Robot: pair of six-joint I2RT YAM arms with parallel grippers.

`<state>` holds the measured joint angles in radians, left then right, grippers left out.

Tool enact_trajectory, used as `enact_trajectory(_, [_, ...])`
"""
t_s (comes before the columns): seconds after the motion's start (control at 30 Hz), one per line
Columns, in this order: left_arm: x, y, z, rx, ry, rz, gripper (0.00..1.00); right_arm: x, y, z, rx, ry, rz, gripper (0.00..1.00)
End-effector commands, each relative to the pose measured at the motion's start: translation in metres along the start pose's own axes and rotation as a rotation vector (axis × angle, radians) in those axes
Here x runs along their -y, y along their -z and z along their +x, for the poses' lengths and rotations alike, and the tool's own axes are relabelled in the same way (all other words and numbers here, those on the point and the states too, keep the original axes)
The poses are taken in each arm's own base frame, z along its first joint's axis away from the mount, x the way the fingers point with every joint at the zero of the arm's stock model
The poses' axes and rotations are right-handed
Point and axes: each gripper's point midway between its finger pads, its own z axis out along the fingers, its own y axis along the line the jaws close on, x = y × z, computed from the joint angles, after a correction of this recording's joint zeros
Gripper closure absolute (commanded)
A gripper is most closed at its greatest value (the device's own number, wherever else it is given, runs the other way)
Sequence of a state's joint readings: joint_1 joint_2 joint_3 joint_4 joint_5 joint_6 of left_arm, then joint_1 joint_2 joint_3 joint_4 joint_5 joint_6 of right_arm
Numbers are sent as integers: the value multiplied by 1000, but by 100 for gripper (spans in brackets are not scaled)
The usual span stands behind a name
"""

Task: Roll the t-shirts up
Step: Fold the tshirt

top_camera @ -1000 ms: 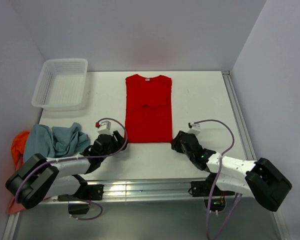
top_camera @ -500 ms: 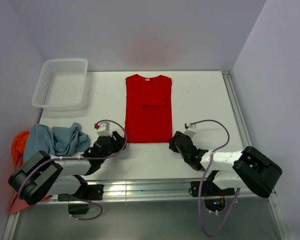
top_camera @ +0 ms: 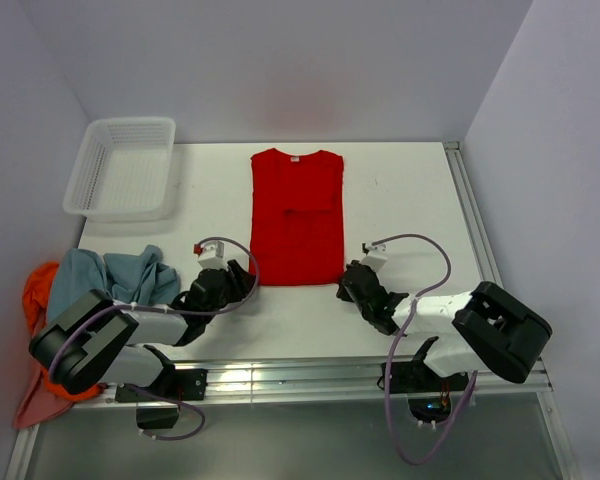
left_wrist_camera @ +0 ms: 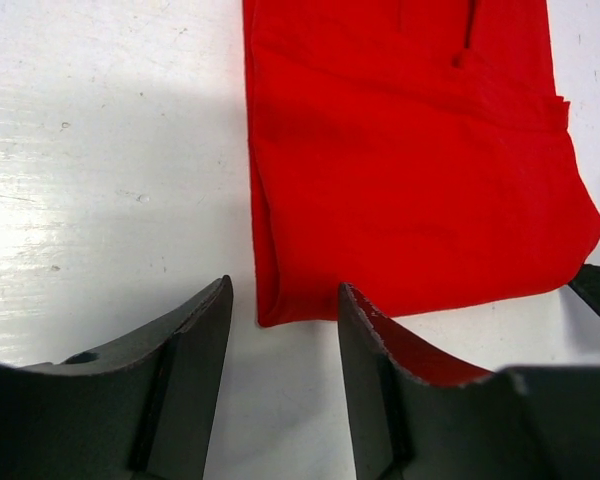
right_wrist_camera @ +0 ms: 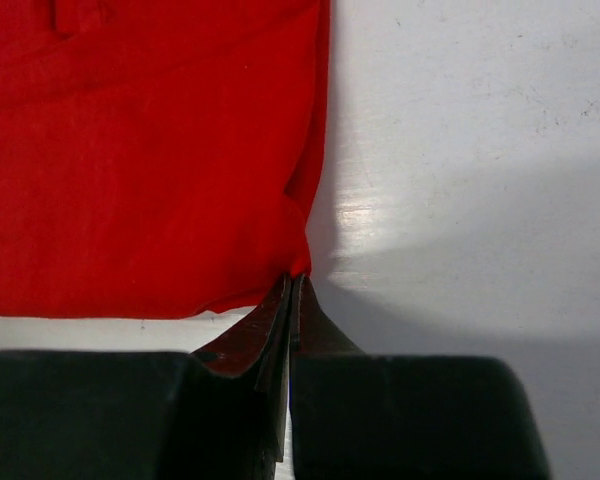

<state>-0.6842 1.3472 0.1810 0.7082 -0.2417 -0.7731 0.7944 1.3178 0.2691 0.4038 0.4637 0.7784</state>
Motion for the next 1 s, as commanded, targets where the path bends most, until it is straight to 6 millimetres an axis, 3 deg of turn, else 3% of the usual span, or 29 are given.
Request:
enact_trajectory(0.0, [2, -1, 7, -30, -23, 15, 49, -5, -3, -5, 13, 2, 14, 100])
enact_trajectory(0.3, [5, -2, 15, -58, -18, 41, 57, -5, -2, -7, 16, 1, 20, 100])
enact_trajectory(0.4, [6, -3, 16, -67, -19, 41, 72, -3, -1, -5, 6, 0, 24, 100])
enact_trajectory(0.53, [5, -5, 18, -85, -15, 25, 100, 1, 3, -4, -12, -13, 50, 100])
enact_trajectory(0.63, [4, -3, 17, -98, -6, 3, 100, 9, 10, 0, -39, -14, 83, 100])
enact_trajectory(0.77, [4, 1, 20, -138, 2, -17, 100, -2, 22, -4, -58, -46, 13, 100])
enact_trajectory(0.9, [5, 11, 26, -195, 15, -23, 100, -2, 33, -7, -93, -44, 28, 100])
enact_trajectory(0.97, [10, 13, 24, -214, 26, -22, 100, 3, 38, 1, -144, -20, 48, 100])
